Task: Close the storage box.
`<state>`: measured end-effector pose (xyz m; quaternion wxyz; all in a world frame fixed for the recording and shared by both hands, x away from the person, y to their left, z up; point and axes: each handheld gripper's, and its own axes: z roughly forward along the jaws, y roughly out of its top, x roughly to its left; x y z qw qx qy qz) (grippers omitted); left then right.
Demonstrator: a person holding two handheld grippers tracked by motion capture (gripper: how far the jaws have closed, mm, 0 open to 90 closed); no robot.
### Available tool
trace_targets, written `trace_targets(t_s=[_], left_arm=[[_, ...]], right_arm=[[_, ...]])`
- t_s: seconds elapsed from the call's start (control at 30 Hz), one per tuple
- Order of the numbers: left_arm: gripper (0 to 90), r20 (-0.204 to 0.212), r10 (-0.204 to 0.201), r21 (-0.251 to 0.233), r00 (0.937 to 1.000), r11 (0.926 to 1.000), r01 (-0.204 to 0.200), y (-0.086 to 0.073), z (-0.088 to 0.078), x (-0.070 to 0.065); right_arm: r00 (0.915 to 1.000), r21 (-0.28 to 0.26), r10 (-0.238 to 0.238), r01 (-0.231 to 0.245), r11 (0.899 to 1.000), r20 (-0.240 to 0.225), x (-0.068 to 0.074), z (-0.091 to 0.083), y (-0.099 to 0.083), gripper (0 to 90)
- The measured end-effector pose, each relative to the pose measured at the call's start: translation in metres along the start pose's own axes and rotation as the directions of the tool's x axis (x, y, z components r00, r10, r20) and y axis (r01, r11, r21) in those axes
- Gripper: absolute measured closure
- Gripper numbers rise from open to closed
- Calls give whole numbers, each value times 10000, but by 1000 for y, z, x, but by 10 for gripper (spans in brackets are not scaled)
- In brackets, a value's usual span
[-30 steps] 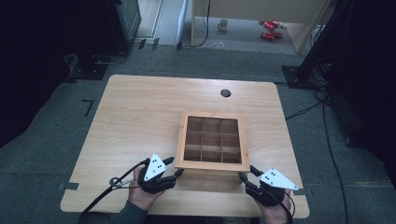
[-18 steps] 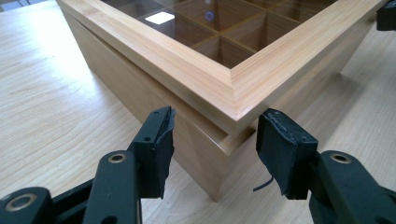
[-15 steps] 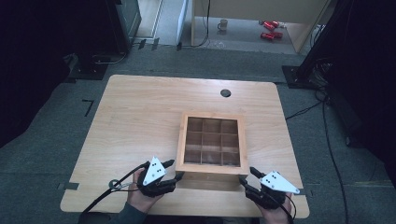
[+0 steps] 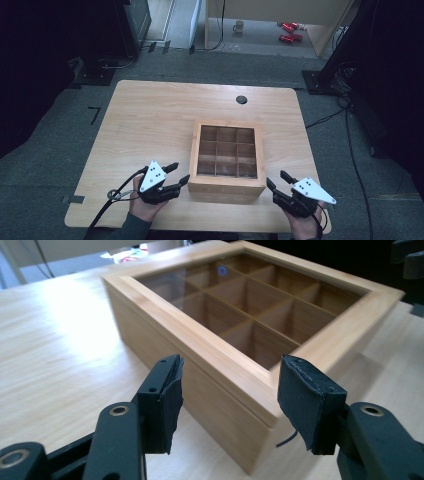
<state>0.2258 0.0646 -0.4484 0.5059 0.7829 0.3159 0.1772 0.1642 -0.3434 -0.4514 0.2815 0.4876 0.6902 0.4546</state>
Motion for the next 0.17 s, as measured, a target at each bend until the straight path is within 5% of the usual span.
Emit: trace_targets(t_s=[0.17], left_arm=[[434, -226, -169, -188, 9996, 9997, 165, 4, -5, 9]], right_arm=[[9975, 222, 560, -570, 9981, 430, -24, 14, 6, 422]])
